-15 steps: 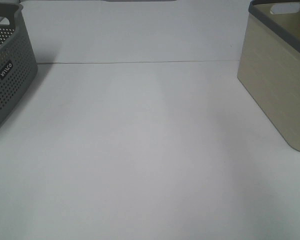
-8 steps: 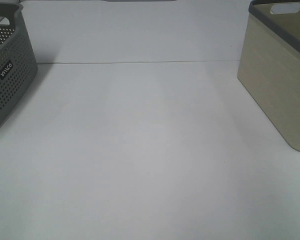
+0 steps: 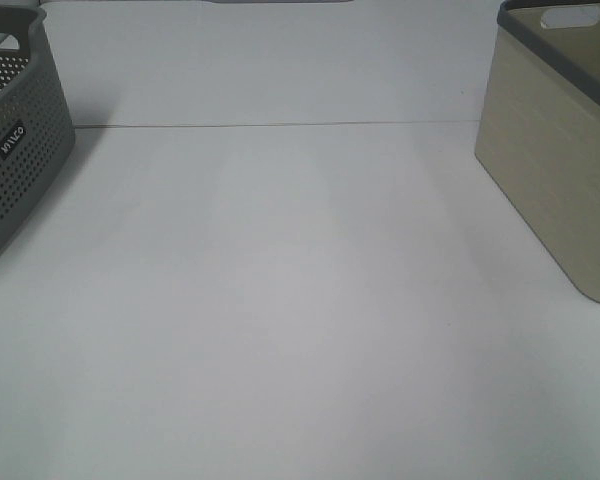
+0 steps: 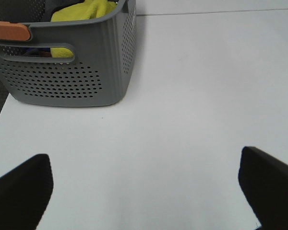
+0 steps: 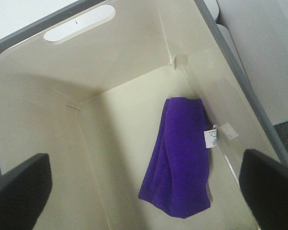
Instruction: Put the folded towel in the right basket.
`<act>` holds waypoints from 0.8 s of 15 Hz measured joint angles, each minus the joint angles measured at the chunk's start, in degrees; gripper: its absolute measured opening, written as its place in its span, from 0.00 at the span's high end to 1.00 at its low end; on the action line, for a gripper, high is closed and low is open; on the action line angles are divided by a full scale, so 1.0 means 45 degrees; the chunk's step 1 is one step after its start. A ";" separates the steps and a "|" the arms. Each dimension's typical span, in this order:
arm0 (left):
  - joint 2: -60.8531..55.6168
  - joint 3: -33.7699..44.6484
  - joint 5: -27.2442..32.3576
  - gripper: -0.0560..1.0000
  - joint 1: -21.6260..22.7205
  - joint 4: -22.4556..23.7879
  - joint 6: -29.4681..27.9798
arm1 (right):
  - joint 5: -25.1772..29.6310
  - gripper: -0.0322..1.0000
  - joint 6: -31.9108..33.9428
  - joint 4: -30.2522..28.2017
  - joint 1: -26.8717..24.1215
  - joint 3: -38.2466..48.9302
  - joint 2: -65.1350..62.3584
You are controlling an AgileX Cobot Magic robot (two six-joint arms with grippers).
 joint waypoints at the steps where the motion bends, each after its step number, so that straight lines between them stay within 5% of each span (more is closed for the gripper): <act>1: 0.0000 0.0000 0.0000 0.01 0.0000 0.0000 0.0000 | 0.0000 0.03 -0.0025 -0.0064 0.0089 0.0025 -0.0178; 7: 0.0000 0.0000 0.0000 0.01 0.0000 0.0000 0.0344 | -0.0013 0.02 0.1133 -0.2814 0.4405 0.0688 -0.2330; 10: 0.0000 0.0000 0.0000 0.01 0.0000 0.0000 0.0446 | -0.0013 0.02 0.1884 -0.2992 0.4660 0.3400 -0.4864; 12: 0.0000 0.0000 0.0000 0.01 0.0000 0.0000 0.0446 | -0.0013 0.02 0.1859 -0.2992 0.4660 0.8123 -0.9587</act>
